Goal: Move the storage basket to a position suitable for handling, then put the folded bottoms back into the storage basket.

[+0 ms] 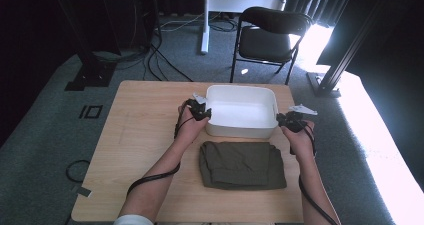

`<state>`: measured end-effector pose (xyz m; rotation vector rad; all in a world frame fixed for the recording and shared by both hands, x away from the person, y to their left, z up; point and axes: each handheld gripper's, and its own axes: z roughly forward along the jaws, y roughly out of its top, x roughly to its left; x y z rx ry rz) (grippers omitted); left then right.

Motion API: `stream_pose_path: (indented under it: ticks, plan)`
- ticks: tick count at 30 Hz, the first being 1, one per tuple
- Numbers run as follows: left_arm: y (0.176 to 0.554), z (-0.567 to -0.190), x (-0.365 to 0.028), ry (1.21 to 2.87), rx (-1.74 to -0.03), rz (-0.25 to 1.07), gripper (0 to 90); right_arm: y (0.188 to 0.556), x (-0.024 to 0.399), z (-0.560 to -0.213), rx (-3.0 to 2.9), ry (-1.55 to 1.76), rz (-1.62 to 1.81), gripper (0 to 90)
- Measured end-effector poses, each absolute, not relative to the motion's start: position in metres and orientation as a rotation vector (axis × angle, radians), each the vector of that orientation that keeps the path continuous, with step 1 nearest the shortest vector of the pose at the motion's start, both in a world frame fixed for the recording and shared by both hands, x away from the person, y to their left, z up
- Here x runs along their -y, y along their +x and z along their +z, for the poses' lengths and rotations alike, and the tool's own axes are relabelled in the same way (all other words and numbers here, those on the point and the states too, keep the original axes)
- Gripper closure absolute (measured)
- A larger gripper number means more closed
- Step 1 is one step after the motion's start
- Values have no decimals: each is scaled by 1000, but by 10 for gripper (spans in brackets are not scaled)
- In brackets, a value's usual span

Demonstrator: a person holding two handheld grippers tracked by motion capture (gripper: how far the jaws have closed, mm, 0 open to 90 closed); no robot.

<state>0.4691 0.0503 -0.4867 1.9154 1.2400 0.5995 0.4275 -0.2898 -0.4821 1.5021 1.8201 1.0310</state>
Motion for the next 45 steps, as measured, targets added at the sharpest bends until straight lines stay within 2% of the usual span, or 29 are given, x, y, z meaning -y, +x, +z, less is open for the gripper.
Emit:
stream_pose_path:
  ticks: [11,14,16,20,21,24,26,27,29,30,32,34,45]
  plan:
    - [466,-486,-62,1897,-1267,589,718,441,282,-481,-1834,1511,1047,841]
    - [465,-486,-61,1900,-1267,595,719,441,281,-481,-1843,1494,1034,804]
    - [465,-486,-62,1903,-1264,593,716,441,282,-480,-1846,1480,1036,726]
    - [465,-486,-64,1893,-1251,579,682,440,283,-477,-1831,1451,1046,654]
    - [464,-485,-68,1871,-1203,557,611,439,284,-472,-1811,1419,1093,498]
    - [463,-484,-70,1873,-1141,523,476,440,284,-471,-1841,1424,1163,343]
    - [463,-483,-72,1873,-1129,528,392,440,283,-471,-1838,1419,1180,336]
    - [463,-482,-73,1873,-1129,528,392,439,282,-471,-1841,1418,1202,270]
    - [462,-479,-74,1872,-1128,511,303,439,279,-472,-1842,1410,1221,218]
    - [461,-477,-76,1862,-1126,476,292,440,278,-472,-1849,1405,1220,201]
    - [458,-476,-77,1844,-1115,452,283,439,275,-473,-1853,1390,1213,192]
    - [456,-474,-77,1857,-1088,459,221,439,274,-472,-1857,1383,1212,189]
    - [445,-467,-78,1869,-1056,438,208,433,271,-465,-1883,1331,1216,177]
